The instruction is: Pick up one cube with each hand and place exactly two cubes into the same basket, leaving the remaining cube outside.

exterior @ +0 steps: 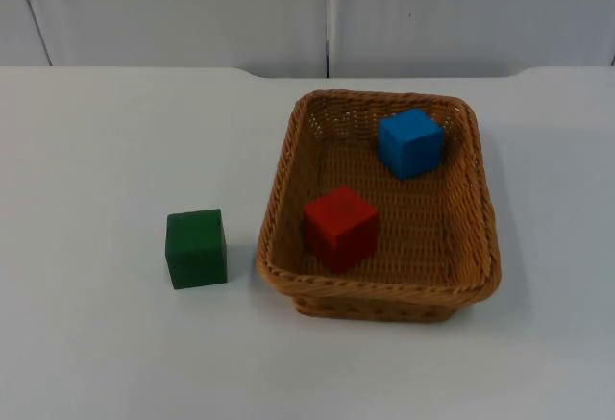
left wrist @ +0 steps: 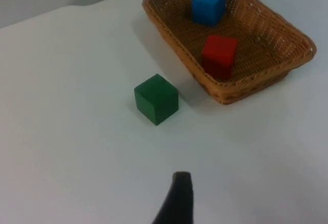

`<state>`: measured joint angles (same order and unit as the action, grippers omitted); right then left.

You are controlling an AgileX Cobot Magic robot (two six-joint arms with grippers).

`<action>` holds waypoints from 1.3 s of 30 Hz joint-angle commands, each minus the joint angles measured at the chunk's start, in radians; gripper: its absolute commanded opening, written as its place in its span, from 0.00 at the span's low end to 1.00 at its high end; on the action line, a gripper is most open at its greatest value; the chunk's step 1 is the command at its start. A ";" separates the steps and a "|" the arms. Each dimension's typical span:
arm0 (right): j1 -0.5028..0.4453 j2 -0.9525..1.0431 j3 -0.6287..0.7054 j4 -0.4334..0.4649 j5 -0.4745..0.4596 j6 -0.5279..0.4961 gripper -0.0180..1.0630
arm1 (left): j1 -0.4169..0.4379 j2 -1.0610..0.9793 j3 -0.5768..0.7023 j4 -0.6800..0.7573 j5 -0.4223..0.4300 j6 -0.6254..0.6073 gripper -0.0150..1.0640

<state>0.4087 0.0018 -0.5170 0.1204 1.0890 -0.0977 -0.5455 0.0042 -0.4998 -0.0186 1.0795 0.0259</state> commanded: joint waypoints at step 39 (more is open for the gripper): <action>0.004 -0.002 0.002 -0.029 -0.010 0.012 0.99 | 0.000 -0.004 0.004 -0.024 -0.004 -0.009 0.99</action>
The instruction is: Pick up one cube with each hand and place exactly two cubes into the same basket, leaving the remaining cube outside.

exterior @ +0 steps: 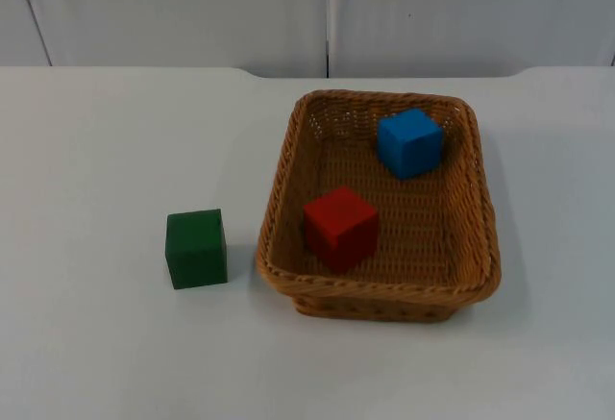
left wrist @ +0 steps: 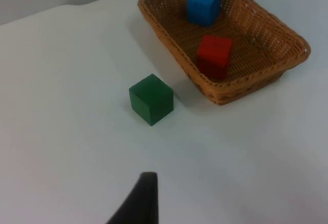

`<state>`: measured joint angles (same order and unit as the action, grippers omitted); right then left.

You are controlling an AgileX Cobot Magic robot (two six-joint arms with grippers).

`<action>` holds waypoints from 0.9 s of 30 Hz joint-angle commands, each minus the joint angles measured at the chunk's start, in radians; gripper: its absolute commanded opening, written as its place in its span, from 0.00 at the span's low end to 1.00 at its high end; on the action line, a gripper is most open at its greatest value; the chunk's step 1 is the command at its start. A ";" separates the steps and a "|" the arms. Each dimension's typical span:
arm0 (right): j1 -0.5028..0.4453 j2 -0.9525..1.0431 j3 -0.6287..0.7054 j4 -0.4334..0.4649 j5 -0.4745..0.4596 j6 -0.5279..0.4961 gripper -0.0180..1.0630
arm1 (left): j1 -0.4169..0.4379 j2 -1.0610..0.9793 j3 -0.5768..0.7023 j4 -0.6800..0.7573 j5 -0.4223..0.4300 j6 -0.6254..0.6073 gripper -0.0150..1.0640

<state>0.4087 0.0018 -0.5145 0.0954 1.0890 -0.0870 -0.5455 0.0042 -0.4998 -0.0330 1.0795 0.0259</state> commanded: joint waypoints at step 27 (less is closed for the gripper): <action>0.005 -0.002 -0.001 -0.004 -0.010 0.001 0.99 | 0.232 -0.004 0.004 -0.007 -0.004 -0.009 0.99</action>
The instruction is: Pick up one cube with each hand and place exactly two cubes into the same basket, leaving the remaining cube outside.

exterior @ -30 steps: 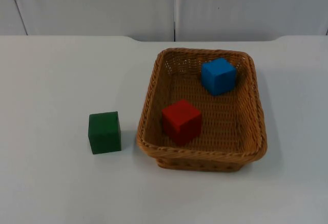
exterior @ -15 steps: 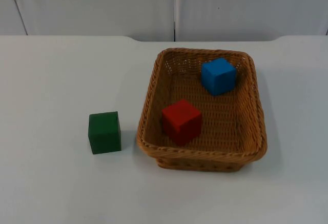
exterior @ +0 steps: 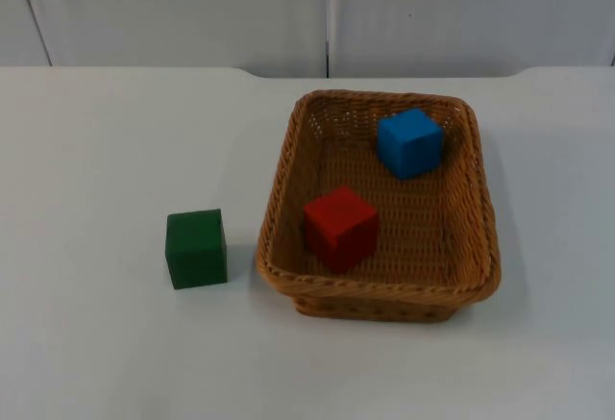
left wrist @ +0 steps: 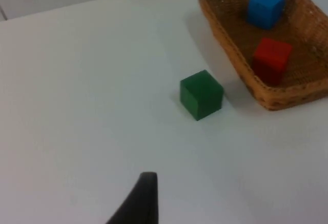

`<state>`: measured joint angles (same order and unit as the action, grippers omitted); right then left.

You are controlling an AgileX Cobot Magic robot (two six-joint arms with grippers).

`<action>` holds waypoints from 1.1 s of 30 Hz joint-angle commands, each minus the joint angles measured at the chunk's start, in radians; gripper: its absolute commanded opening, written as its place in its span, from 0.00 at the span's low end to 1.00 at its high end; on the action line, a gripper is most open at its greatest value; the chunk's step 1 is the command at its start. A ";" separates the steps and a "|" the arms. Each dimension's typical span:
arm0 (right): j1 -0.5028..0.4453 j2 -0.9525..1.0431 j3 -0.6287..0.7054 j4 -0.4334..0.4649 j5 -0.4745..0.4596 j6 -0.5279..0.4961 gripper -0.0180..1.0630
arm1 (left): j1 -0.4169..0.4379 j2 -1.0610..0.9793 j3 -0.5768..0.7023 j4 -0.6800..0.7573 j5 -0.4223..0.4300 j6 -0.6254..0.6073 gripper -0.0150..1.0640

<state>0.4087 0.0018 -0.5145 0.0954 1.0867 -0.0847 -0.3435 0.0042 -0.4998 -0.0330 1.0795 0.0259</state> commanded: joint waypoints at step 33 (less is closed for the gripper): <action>0.003 -0.002 -0.001 0.011 -0.008 0.001 0.99 | 0.368 -0.004 0.004 -0.005 -0.004 -0.009 0.99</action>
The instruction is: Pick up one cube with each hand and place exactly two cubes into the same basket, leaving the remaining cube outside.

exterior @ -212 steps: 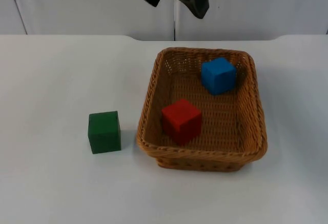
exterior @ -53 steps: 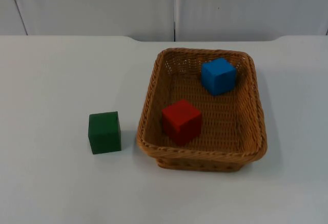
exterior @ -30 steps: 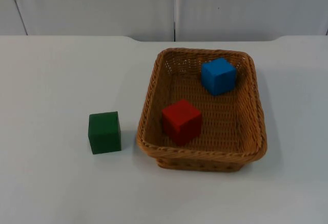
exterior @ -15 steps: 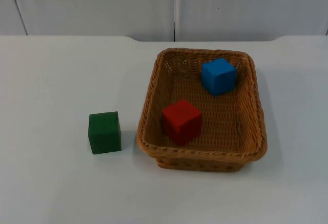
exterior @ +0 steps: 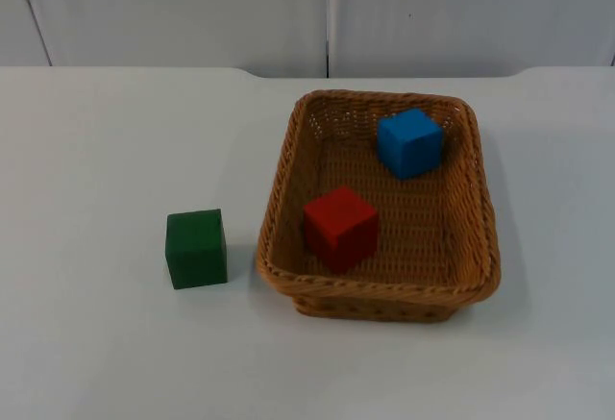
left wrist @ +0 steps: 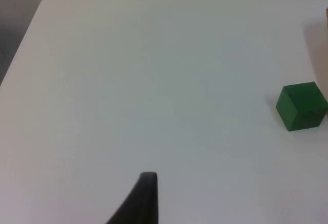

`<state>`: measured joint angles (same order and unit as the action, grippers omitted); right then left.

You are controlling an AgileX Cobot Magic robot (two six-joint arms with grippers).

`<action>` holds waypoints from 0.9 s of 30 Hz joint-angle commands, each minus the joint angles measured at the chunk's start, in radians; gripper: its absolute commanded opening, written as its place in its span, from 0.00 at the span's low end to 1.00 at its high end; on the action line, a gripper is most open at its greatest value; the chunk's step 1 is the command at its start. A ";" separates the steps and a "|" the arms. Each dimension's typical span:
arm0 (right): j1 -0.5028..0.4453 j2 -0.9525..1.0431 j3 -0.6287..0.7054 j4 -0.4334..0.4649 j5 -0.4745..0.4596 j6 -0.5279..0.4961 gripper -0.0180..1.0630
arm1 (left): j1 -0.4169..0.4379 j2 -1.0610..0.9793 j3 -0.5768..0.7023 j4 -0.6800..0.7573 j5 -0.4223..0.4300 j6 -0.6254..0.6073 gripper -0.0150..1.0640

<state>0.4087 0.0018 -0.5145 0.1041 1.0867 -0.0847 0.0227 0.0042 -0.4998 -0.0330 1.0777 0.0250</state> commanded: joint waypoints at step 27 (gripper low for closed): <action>-0.374 -0.002 -0.001 0.003 -0.008 0.001 0.99 | 0.002 -0.004 0.004 -0.005 -0.002 -0.008 0.99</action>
